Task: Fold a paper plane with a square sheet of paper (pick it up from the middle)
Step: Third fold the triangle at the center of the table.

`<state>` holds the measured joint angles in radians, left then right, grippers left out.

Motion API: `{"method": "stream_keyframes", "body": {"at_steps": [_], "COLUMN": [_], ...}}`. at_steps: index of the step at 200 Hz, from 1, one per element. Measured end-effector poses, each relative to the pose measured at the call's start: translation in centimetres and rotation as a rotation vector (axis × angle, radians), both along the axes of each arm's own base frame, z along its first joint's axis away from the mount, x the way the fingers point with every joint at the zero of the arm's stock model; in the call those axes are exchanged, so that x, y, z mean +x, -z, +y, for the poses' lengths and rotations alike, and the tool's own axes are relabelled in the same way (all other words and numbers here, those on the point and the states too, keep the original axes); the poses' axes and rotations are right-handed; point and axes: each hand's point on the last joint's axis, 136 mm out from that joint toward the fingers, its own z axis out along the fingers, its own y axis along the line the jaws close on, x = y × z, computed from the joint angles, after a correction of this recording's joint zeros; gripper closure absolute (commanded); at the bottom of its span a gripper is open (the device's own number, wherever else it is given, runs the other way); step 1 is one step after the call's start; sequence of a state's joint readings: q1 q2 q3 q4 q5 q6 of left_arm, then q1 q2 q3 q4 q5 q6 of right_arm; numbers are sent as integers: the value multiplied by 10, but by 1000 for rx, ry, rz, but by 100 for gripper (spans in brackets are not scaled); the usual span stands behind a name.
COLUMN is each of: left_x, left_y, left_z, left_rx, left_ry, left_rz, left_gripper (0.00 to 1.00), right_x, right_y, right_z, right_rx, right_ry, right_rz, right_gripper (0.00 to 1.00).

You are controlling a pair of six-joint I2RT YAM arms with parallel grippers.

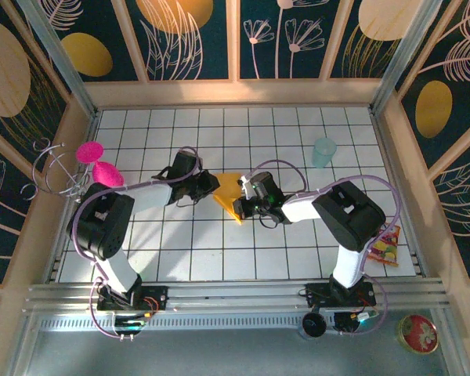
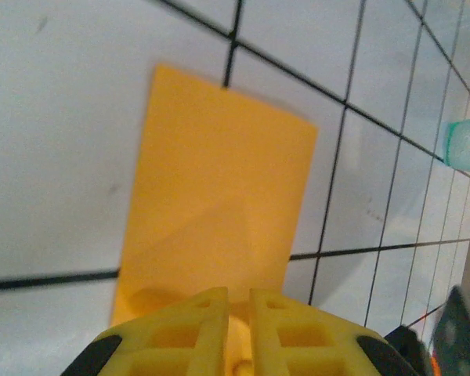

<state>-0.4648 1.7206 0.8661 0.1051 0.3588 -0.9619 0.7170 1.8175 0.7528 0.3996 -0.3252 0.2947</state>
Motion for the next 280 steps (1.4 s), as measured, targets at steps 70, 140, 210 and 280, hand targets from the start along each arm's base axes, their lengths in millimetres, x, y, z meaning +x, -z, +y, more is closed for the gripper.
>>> {"method": "stream_keyframes", "body": {"at_steps": [70, 140, 210, 280], "left_x": [-22, -32, -43, -43], "left_y": [5, 10, 29, 34], "left_z": [-6, -26, -28, -29], "left_rx": [-34, -65, -56, -59], "left_ry": [-5, 33, 40, 44], "left_rz": [41, 61, 111, 115], "left_gripper": [87, 92, 92, 93], "right_x": [0, 1, 3, 3], "right_y": [-5, -5, -3, -3], "right_z": [5, 4, 5, 5], "right_rx": [26, 28, 23, 23], "right_ry": [-22, -19, -20, -20], "right_rz": [7, 10, 16, 17], "right_gripper": [100, 100, 100, 100]}}
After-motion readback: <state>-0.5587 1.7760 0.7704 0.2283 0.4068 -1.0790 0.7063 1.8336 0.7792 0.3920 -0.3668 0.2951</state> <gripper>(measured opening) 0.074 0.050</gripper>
